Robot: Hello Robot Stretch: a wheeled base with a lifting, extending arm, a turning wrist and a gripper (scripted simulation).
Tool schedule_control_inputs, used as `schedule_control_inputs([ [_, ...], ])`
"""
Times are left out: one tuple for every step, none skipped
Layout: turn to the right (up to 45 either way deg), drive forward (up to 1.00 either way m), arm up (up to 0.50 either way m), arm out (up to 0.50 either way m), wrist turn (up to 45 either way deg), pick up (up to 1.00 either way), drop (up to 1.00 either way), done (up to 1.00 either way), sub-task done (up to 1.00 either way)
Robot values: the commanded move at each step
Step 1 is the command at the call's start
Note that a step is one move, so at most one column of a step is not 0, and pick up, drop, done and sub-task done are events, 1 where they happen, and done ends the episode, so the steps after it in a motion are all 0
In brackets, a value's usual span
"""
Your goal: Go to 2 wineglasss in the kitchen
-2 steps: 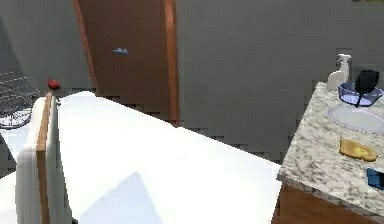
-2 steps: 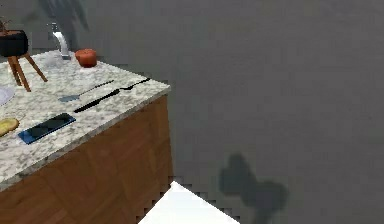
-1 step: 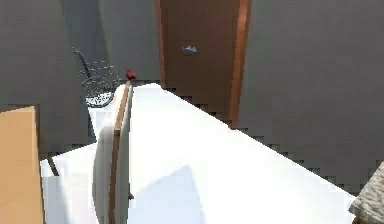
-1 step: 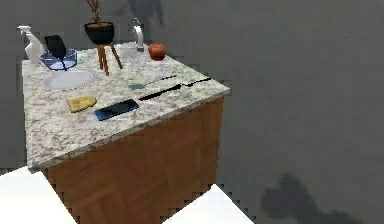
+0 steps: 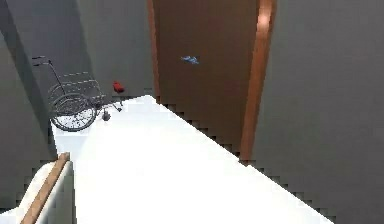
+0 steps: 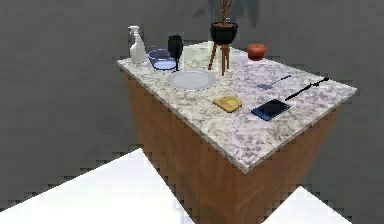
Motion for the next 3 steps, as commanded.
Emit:
schedule_control_inputs([
  [6.0, 0.0, 0.0, 0.0, 0.0, 0.0, 0.0, 0.0, 0.0],
  [0.0, 0.4, 0.0, 0.0, 0.0, 0.0, 0.0, 0.0, 0.0],
  [-30.0, 0.0, 0.0, 0.0, 0.0, 0.0, 0.0, 0.0, 0.0],
])
